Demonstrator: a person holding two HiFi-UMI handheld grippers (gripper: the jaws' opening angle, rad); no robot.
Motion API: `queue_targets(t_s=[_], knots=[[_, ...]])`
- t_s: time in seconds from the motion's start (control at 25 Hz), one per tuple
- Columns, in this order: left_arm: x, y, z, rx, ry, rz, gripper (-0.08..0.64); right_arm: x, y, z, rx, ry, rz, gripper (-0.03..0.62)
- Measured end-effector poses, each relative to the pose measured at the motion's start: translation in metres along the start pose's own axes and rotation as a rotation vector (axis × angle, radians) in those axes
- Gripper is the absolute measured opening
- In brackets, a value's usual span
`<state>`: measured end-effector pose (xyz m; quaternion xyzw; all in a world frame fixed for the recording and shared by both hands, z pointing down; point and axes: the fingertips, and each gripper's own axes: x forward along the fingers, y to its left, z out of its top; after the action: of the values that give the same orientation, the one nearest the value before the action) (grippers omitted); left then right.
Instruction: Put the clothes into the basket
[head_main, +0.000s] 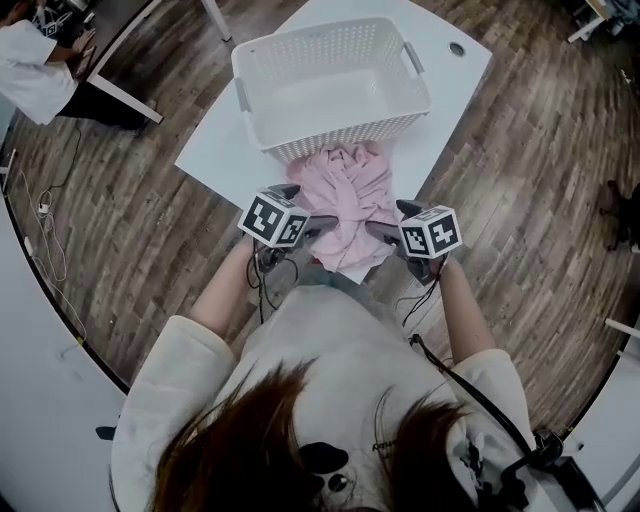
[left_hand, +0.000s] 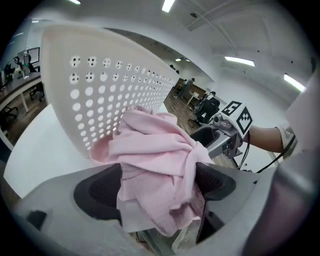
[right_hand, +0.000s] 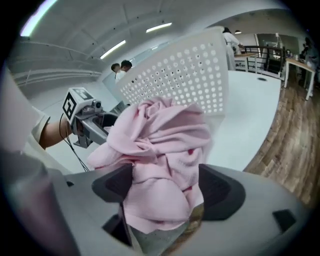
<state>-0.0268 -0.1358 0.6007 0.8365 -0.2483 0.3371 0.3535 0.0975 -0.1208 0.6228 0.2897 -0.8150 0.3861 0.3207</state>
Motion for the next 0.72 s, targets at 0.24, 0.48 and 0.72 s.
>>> queue_targets(t_s=[0.24, 0.48, 0.72], knots=[[0.028, 0.001, -0.010, -0.057, 0.031, -0.050, 0.457, 0.035, -0.006, -0.017, 0.012, 0.141, 0.100, 0.387], [0.051, -0.006, -0.015, -0.093, 0.022, -0.089, 0.457, 0.048, 0.006, -0.015, -0.049, 0.179, 0.115, 0.313], [0.062, -0.016, -0.012, -0.098, -0.020, -0.059, 0.437, 0.049, 0.020, -0.008, -0.166, 0.123, 0.053, 0.184]])
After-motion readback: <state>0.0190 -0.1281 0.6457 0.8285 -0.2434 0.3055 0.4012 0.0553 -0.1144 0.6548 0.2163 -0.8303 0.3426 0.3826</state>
